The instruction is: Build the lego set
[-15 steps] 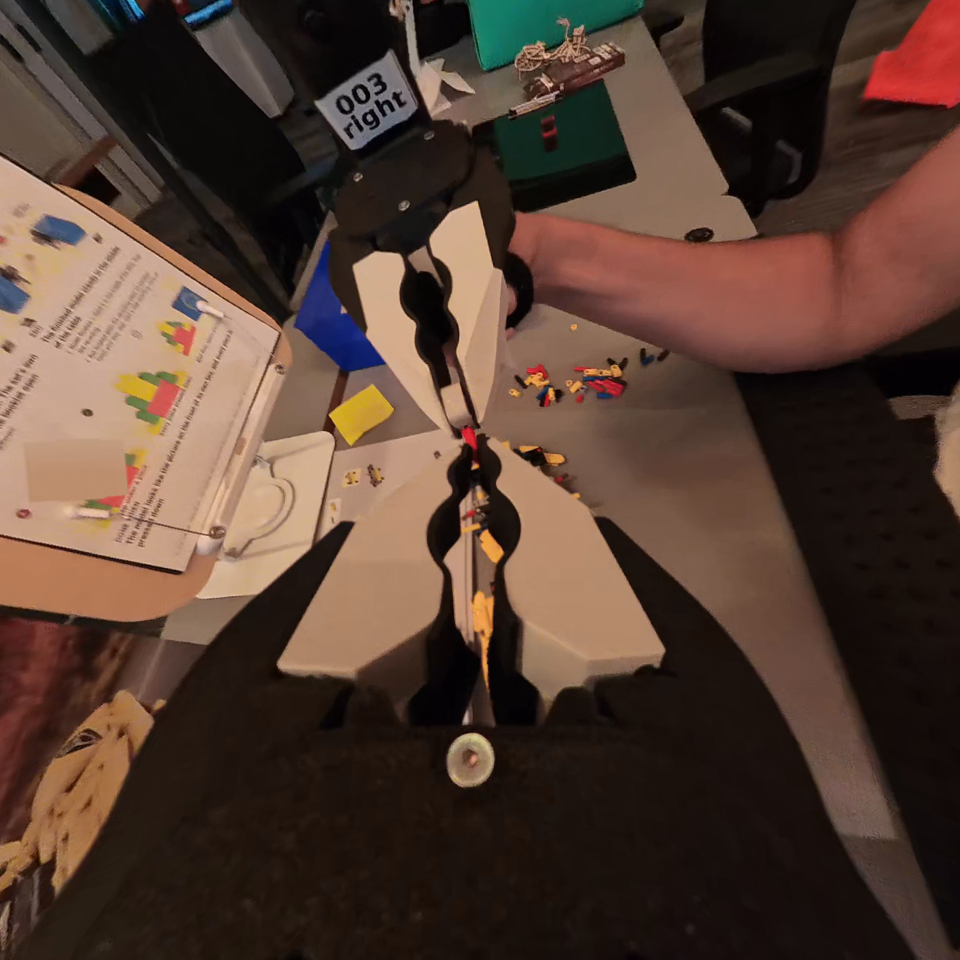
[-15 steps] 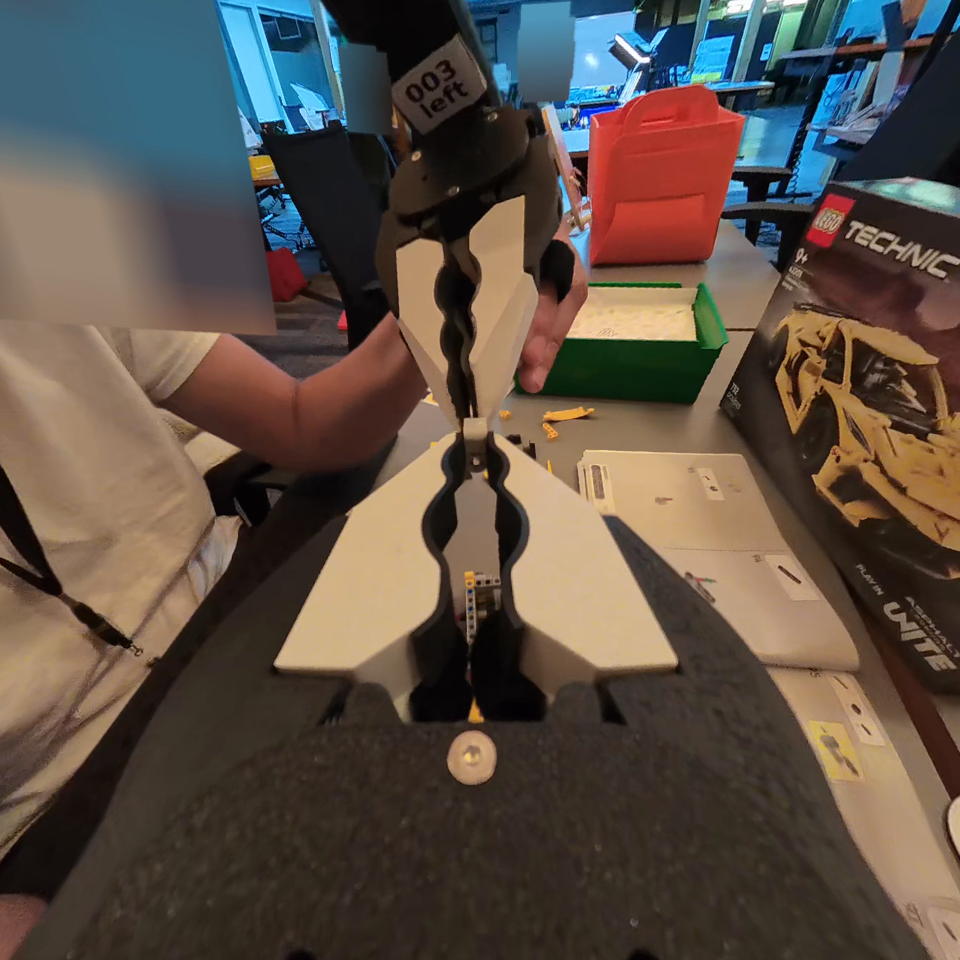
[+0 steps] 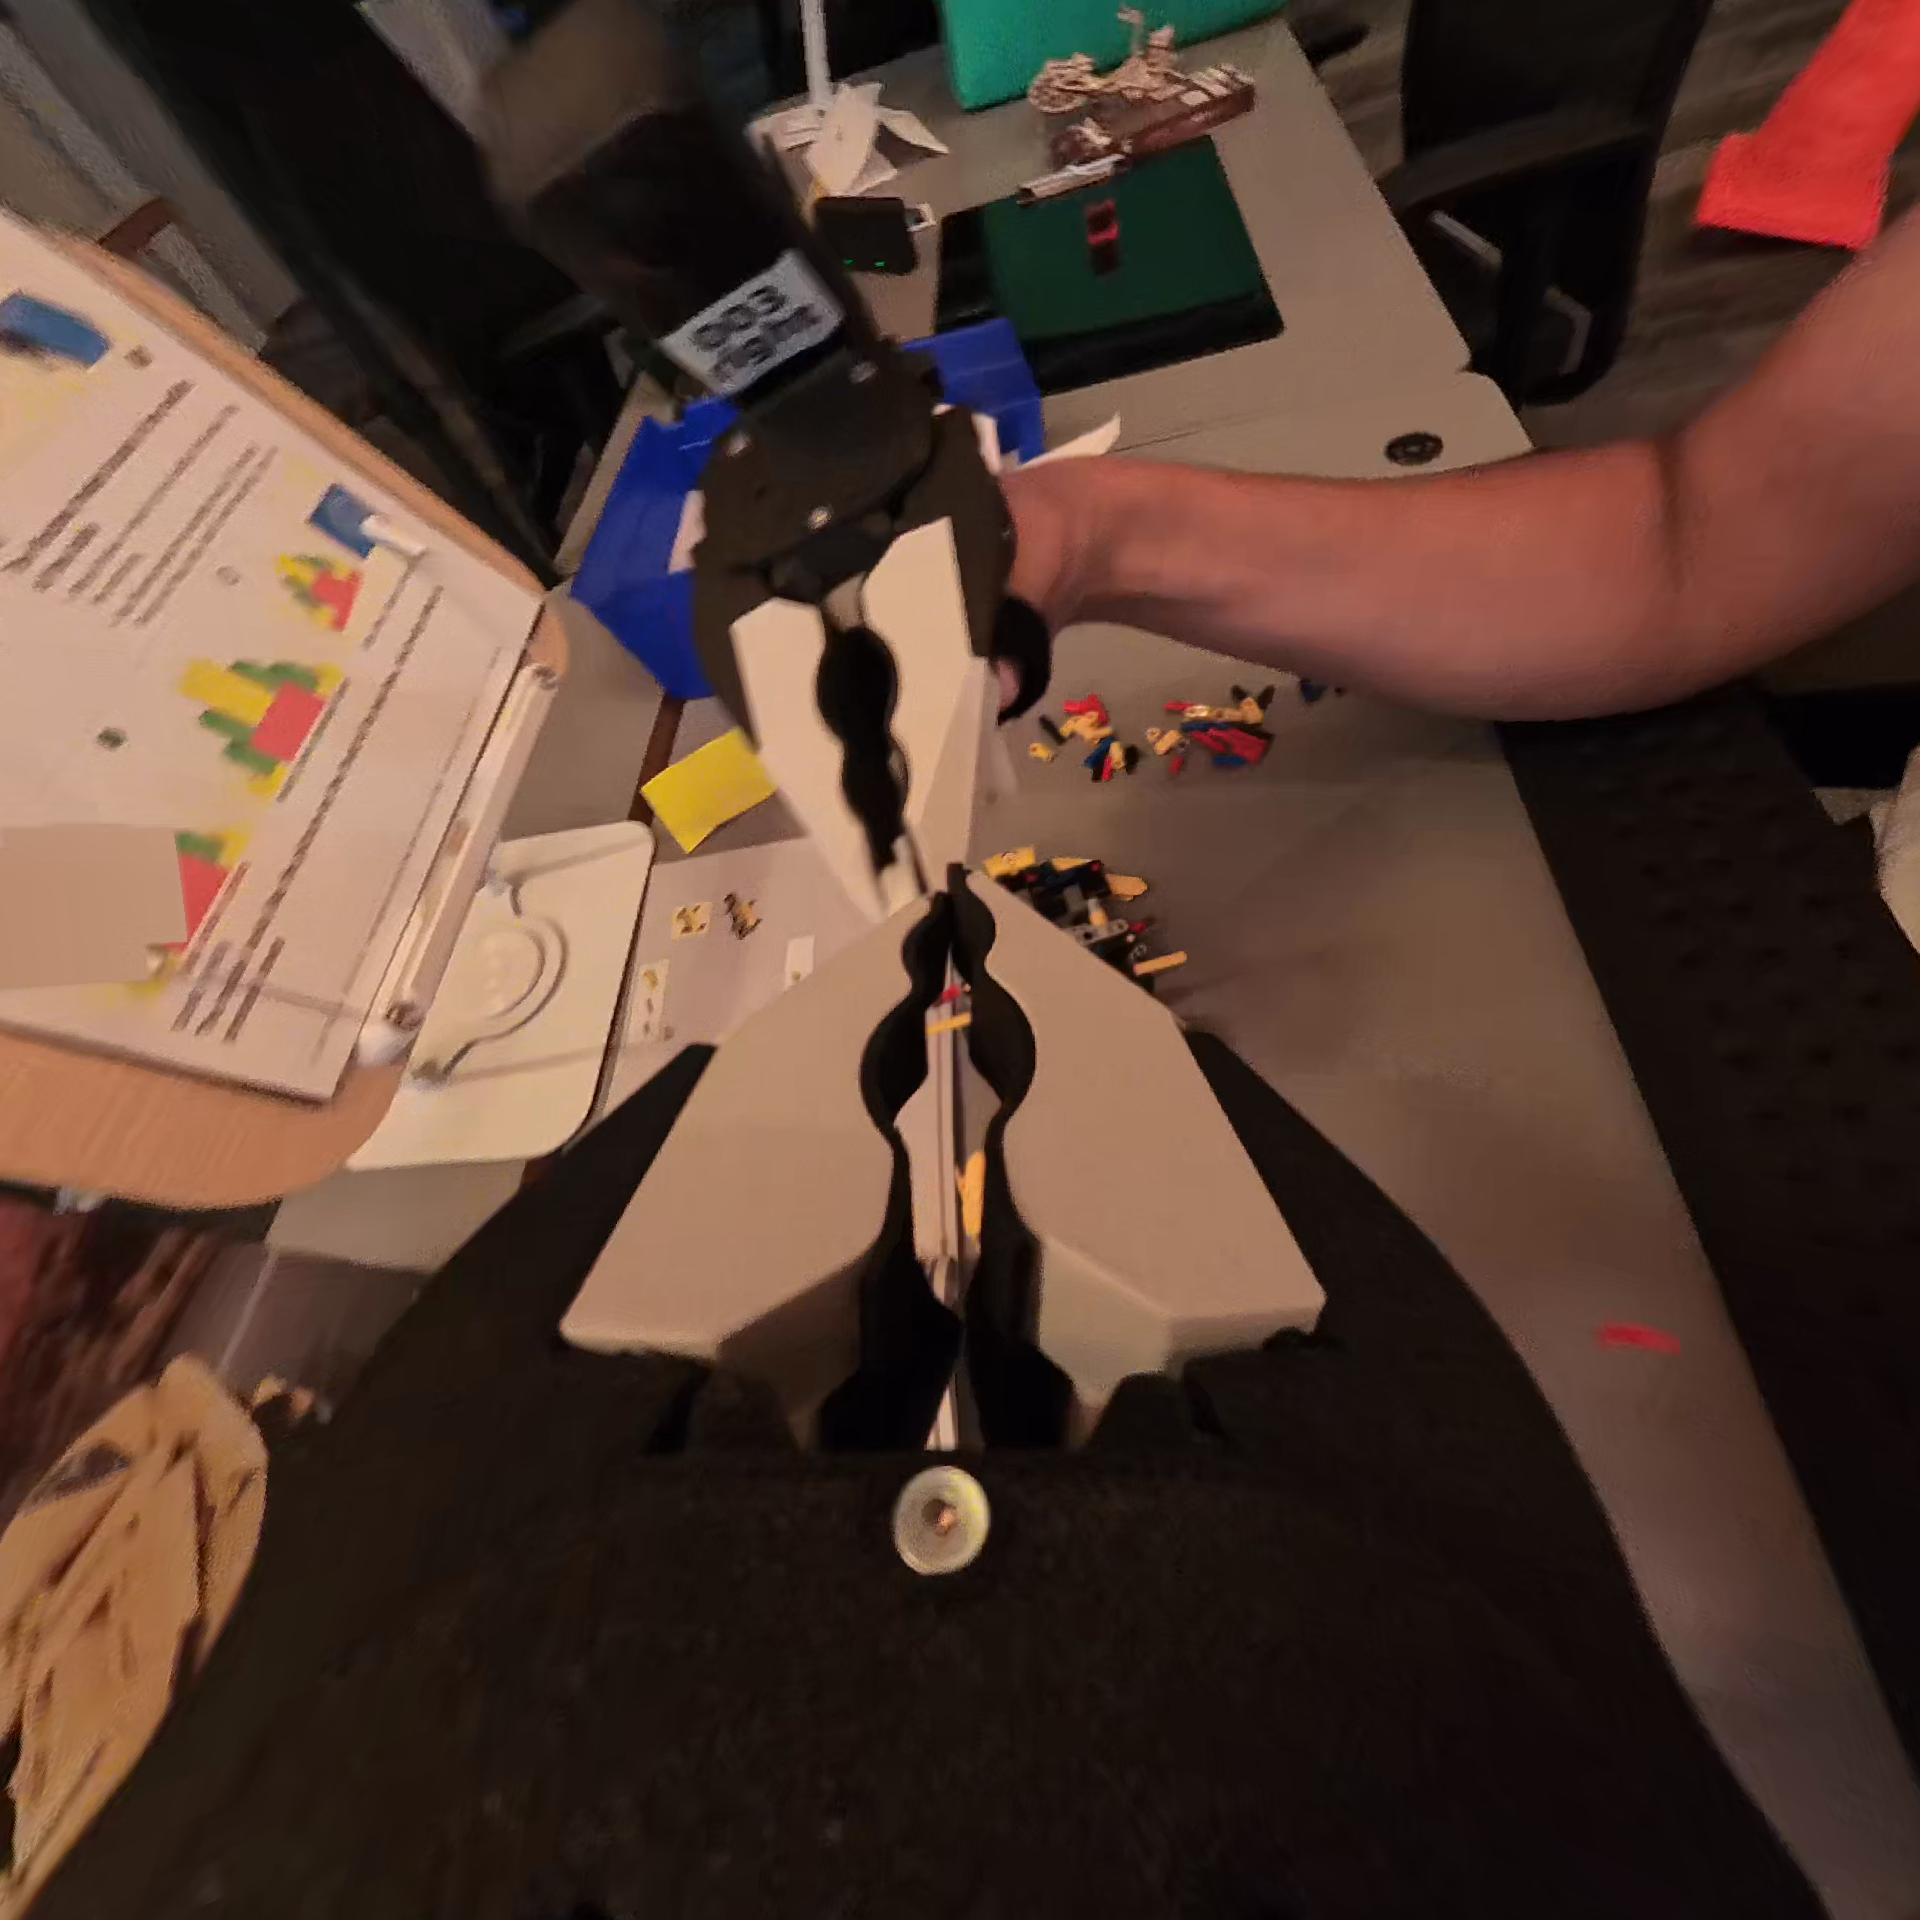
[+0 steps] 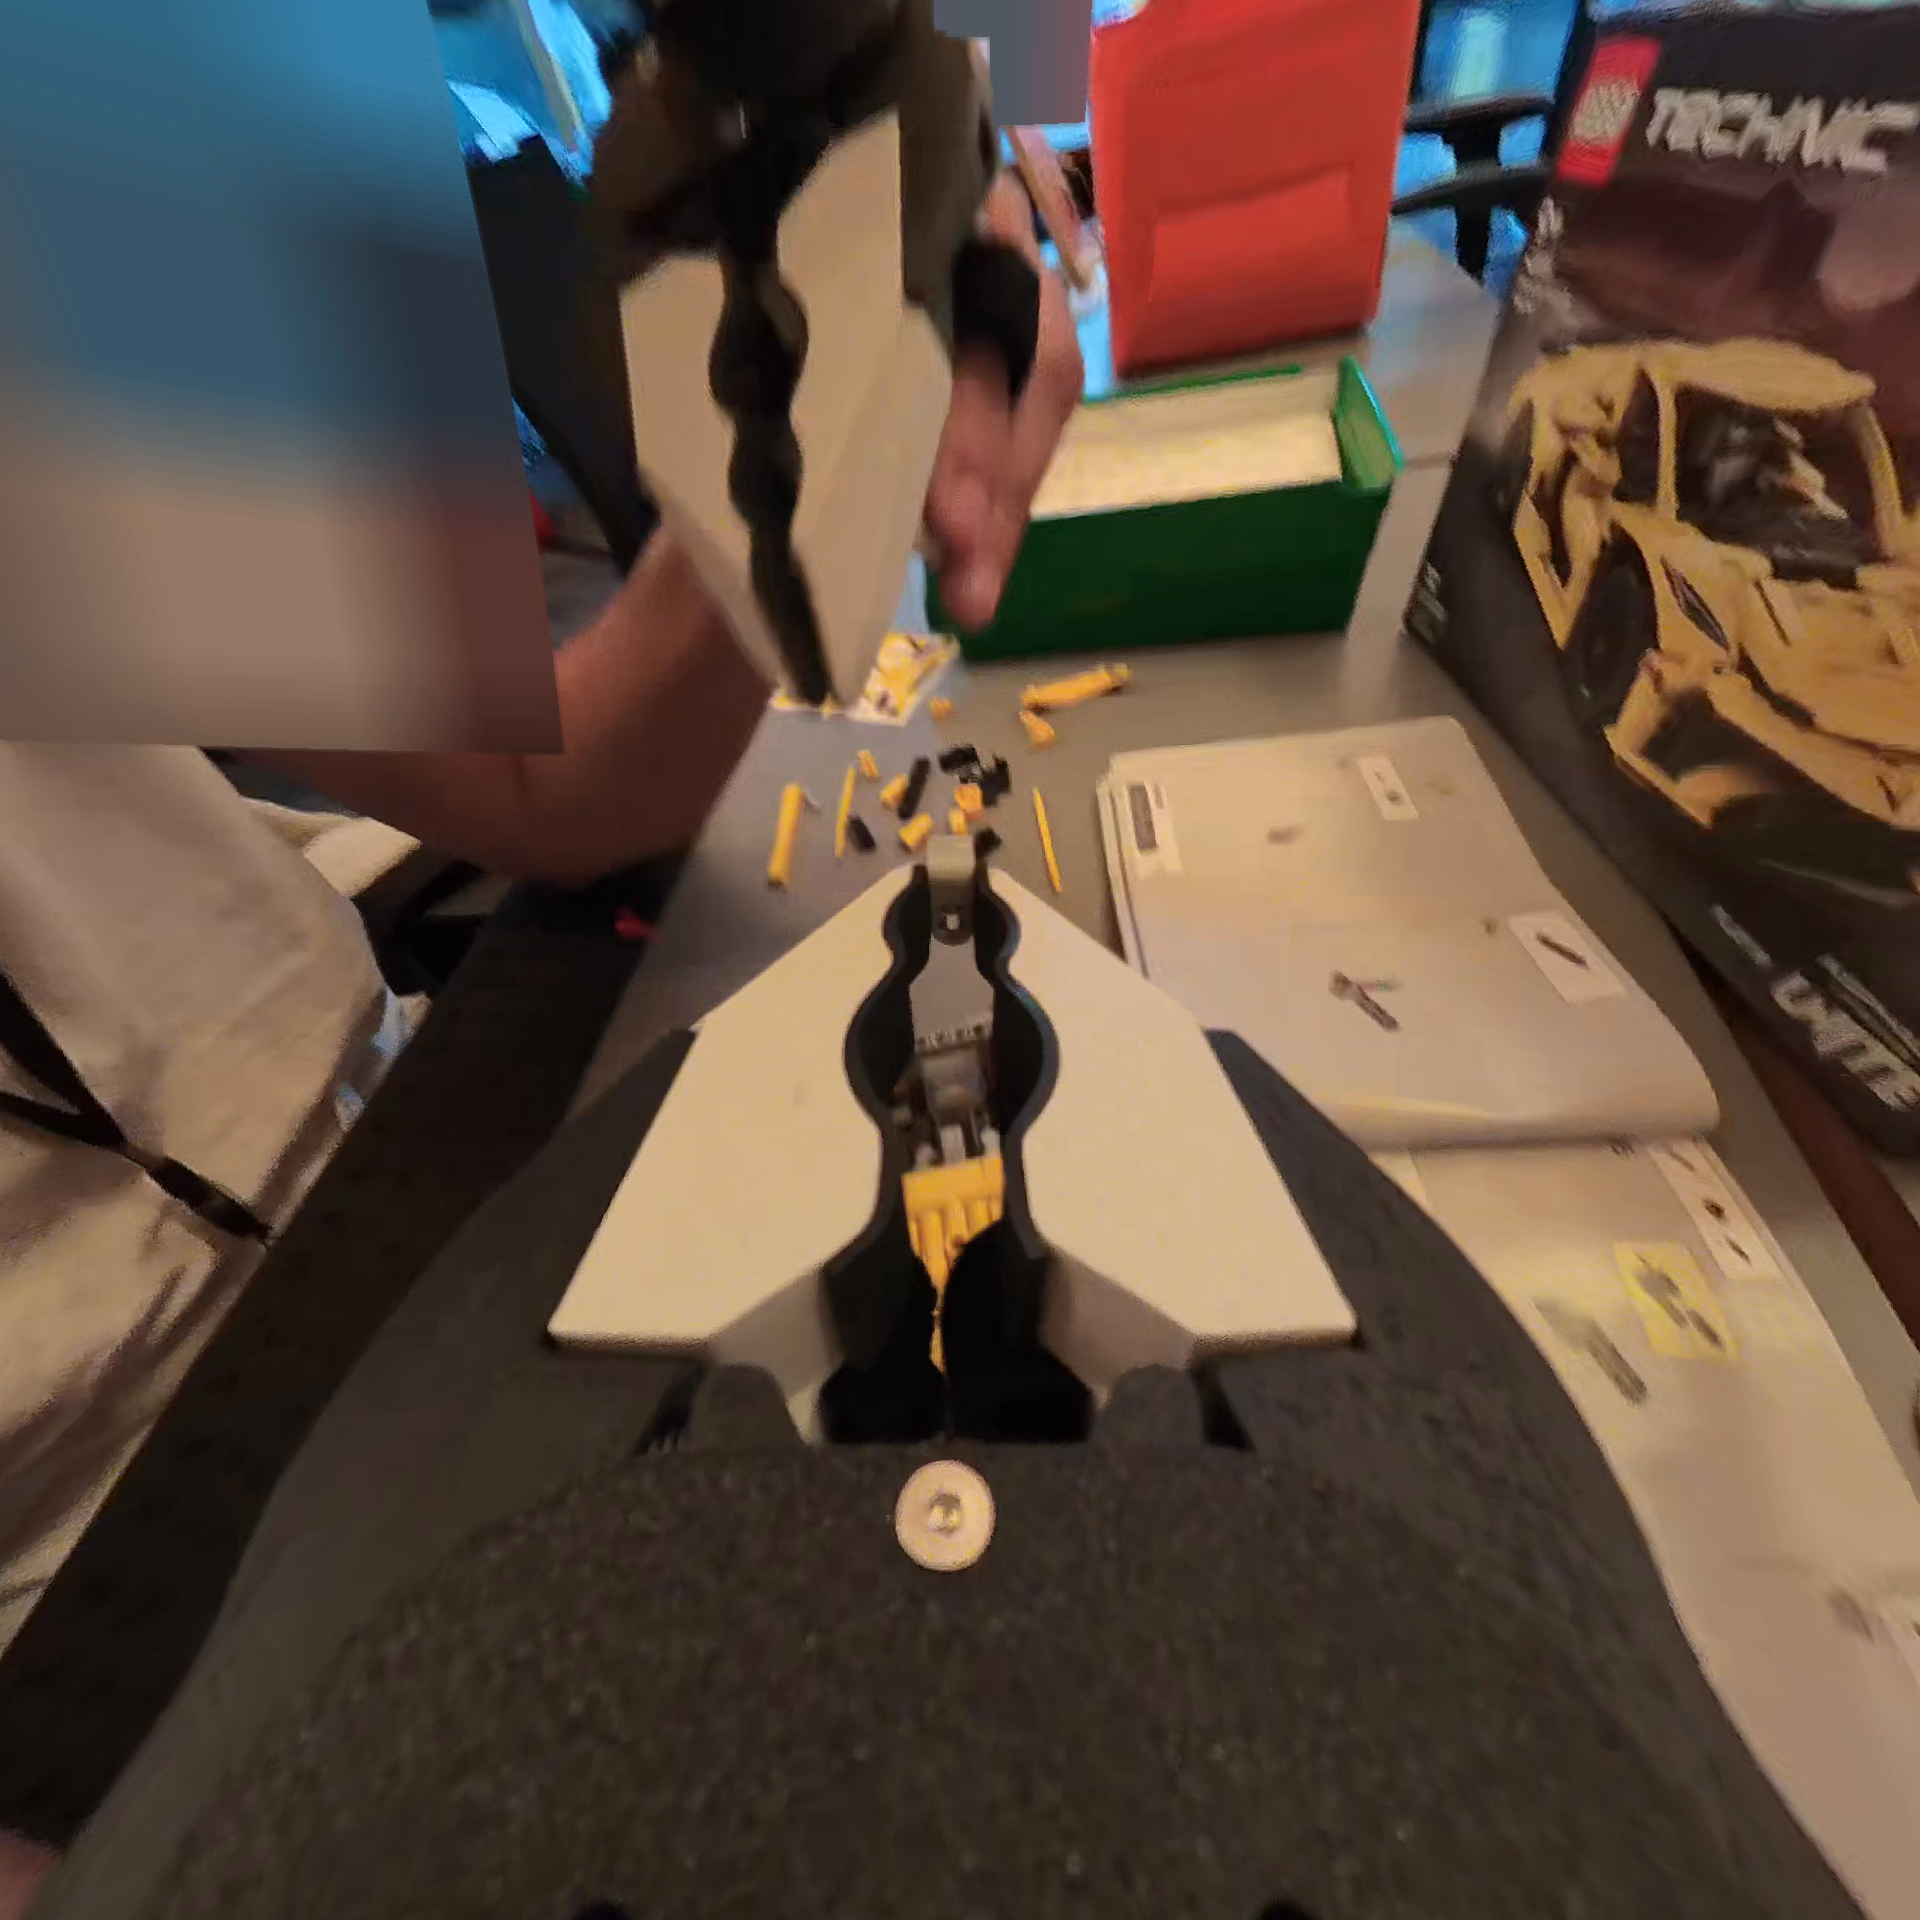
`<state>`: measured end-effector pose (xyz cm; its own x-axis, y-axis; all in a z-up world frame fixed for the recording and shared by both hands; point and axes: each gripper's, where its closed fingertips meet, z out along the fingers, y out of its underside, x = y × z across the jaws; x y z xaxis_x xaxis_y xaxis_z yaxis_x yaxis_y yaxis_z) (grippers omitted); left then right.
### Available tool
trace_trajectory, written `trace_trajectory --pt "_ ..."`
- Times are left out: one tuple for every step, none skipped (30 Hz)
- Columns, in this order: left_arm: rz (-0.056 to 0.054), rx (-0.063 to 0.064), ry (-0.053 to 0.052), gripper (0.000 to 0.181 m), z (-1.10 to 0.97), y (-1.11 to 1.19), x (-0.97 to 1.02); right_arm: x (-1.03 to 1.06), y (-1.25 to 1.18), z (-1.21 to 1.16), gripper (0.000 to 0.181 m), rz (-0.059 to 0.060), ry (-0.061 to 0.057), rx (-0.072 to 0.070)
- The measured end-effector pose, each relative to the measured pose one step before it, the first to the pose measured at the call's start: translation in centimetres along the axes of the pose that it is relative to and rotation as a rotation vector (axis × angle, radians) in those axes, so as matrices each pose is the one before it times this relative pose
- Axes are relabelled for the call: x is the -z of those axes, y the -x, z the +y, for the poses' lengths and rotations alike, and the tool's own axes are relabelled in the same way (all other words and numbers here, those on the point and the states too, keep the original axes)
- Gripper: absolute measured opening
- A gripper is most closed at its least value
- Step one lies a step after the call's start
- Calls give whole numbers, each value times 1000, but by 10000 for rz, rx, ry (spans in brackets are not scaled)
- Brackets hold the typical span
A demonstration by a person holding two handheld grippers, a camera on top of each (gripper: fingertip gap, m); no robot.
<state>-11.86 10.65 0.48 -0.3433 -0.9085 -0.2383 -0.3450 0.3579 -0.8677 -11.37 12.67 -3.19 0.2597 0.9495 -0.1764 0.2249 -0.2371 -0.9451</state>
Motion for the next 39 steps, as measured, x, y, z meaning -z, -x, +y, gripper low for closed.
trace_trajectory --pt "-136 235 -84 0 372 381 883 293 27 126 6 56 41 29" --pt "-127 227 -123 0 241 338 788 421 159 -363 6 -18 -192 -48" --pt "-481 113 -183 0 8 816 874 454 32 -376 6 92 -143 3" --pt "-722 70 -354 0 -377 1165 1128 405 79 -330 7 106 -98 81" --pt "-519 111 -454 0 -623 825 1269 336 135 -321 7 61 -80 84" --pt "-478 81 -383 0 -586 699 1264 279 108 -328 7 82 -60 64" --pt "-623 -27 -248 0 -448 894 1125 232 147 -486 7 72 -130 72" --pt "-507 -121 -123 0 -290 757 874 157 361 -652 7 -50 -201 91" --pt "-318 -140 -45 0 -170 507 638 96 475 -628 7 -93 -176 131" --pt "-353 -46 -91 0 -275 585 489 107 375 -420 7 -10 -68 150" --pt "-251 62 -161 0 -423 428 376 166 232 -241 7 76 17 128" --pt "-16 86 -172 0 -517 -31 311 269 162 -179 7 104 35 109" --pt "-21 -4 -159 0 -548 -149 270 374 88 -210 7 130 1 103" --pt "-230 -92 -185 0 -602 145 241 457 92 -386 7 105 -104 89" --pt "-257 -64 -239 0 -698 215 169 499 176 -555 7 46 -204 77" --pt "-43 37 -262 0 -721 -86 32 451 277 -619 7 -15 -221 81" --pt "154 79 -213 0 -626 -425 -60 360 320 -511 7 -29 -167 95" --pt "214 69 -127 0 -424 -582 -51 295 194 -344 6 66 -80 99" --pt "257 69 -68 0 -280 -715 -9 254 94 -120 7 127 30 88" --pt "418 140 -43 1 -150 -1020 30 272 5 -2 7 156 90 89" --pt "623 221 63 4 146 -1396 -11 298 -34 -15 7 139 62 88" --pt "706 308 208 10 601 -1645 -223 330 -66 -153 7 90 -47 62" --pt "712 341 289 16 1178 -1898 -584 335 -51 -245 6 14 -148 7" --pt "808 119 628 27 2332 -2276 -889 326 -13 -213 6 -47 -157 -33" --pt "585 -103 988 27 3276 -2084 -1149 295 -58 -82 6 -31 -128 -35" --pt "236 22 881 28 3223 -1633 -1444 258 -178 19 6 32 -69 -39" --pt "302 381 672 27 2882 -1735 -1524 229 -277 115 6 85 5 -67" --pt "335 801 509 28 2421 -1598 -1415 189 -237 165 7 86 30 -53" --pt "215 989 425 29 2170 -1248 -1237 165 -168 129 7 75 12 -19" --pt "-67 841 386 31 1977 -875 -997 166 -158 102 7 78 15 -9" --pt "-271 597 76 33 1440 -846 -749 211 -150 81 7 86 26 5" --pt "-350 266 -161 32 980 -938 -441 239 -140 14 7 74 -11 10" --pt "-510 -30 -24 32 947 -724 -312 285 -77 -120 7 20 -91 -7" --pt "-575 -113 188 32 989 -518 -423 272 32 -223 7 -68 -170 -28" --pt "-562 -110 430 32 1118 -333 -539 231 97 -285 7 -120 -208 -34" --pt "-558 -140 595 33 1146 -52 -502 178 82 -245 6 -104 -180 -27" --pt "-388 -79 462 33 823 -59 -420 115 20 -120 6 -59 -101 -18" --pt "-248 100 266 32 387 -73 -355 72 -12 -5 6 -19 -25 -11" --pt "-224 261 88 32 31 53 -249 32 -17 36 6 -3 12 2"
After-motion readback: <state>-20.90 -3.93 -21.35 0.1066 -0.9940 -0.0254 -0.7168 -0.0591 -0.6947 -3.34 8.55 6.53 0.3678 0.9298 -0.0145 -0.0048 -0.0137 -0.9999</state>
